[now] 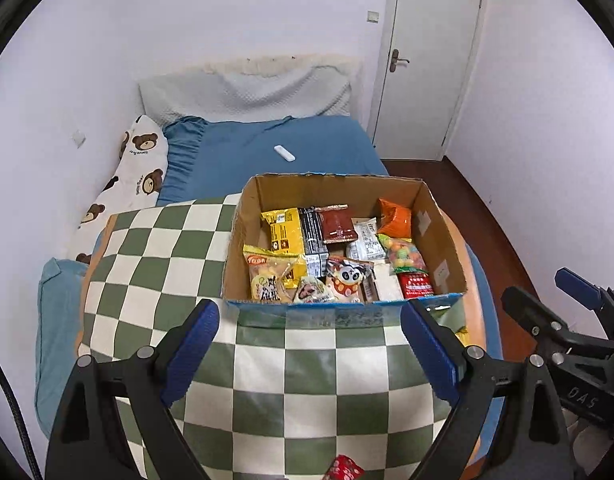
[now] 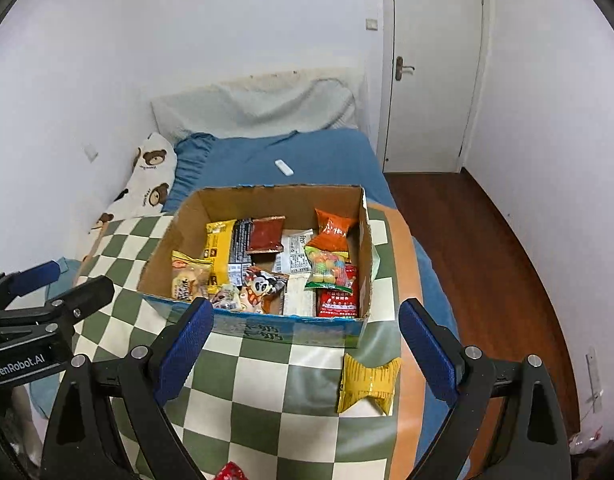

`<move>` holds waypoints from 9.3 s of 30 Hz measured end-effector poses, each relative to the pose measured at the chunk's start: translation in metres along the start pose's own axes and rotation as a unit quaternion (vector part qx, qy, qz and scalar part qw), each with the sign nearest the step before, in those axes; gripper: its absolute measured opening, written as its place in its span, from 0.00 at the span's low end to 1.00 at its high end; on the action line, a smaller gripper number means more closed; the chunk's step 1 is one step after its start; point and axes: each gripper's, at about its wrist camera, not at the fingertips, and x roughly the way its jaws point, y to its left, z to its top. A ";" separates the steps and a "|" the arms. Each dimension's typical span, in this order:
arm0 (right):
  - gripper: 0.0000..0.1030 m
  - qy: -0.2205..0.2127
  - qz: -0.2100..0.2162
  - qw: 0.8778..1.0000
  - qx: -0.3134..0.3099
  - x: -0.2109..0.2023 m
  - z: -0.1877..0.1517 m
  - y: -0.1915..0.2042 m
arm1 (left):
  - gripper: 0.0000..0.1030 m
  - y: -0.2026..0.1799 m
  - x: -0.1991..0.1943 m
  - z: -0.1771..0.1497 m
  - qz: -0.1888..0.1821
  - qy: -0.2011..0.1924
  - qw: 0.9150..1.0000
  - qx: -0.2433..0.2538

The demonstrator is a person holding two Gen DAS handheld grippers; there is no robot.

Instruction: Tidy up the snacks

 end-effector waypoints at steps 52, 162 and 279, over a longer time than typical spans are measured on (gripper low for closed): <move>0.61 0.278 0.055 0.957 0.059 0.182 -0.183 -0.047 | 0.38 -0.006 0.240 -0.173 -0.033 0.347 0.933 -0.092; 0.99 0.018 0.020 1.000 -0.012 0.014 0.027 0.001 | 0.85 0.000 0.003 0.014 0.007 0.010 1.000 -0.004; 1.00 -0.009 -0.036 0.999 0.018 0.025 0.011 0.005 | 0.98 0.001 0.024 0.019 0.077 -0.026 0.997 -0.012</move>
